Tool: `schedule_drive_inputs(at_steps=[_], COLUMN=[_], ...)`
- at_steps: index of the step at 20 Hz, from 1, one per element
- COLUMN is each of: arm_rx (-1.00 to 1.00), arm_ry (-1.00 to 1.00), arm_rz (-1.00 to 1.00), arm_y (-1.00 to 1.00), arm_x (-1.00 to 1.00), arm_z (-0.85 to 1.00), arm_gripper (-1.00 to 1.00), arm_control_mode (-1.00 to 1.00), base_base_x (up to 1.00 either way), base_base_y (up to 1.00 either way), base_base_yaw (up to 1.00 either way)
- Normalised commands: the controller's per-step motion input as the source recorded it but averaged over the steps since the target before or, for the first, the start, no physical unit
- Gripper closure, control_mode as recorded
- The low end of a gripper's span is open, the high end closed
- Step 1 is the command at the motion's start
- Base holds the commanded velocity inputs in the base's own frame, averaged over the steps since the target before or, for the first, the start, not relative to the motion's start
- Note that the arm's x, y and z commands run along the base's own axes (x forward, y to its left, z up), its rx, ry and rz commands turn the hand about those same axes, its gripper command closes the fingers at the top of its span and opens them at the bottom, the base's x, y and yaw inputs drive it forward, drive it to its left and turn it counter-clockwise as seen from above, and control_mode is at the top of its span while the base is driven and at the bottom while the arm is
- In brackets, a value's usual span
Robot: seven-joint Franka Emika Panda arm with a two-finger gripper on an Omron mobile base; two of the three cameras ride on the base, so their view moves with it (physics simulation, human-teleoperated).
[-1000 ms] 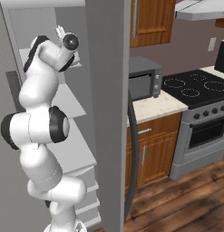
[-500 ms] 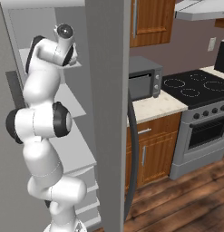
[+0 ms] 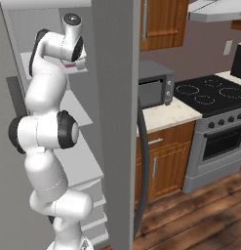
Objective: The ice cube tray has been filled with water. Take the tray and place it in the freezer to make ice. Close the freezer door after placing the tray.
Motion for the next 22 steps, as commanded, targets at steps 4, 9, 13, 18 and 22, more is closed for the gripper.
schedule_drive_inputs(at_steps=[4, 9, 13, 18, 22], arm_rx=[-0.04, -0.06, -0.07, -0.04, 0.0], arm_ry=[0.13, 0.09, 0.01, 0.0, 0.0], arm_rz=[-0.01, 0.0, 0.0, 0.0, 0.0], arm_y=[-0.44, -0.13, 0.0, -0.03, -0.34], arm_x=[-0.61, -0.73, -0.64, -0.53, -0.68], arm_z=[-0.14, -0.46, -0.66, -0.33, -0.06], arm_gripper=[-1.0, -1.0, -1.0, -1.0, -1.0], arm_control_mode=[-1.0, -1.0, -1.0, -1.0, -1.0], base_base_x=[0.0, 0.0, 0.0, 0.0, 0.0], base_base_y=[0.0, 0.0, 0.0, 0.0, 0.0], base_base_yaw=[0.0, 0.0, 0.0, 0.0, 0.0])
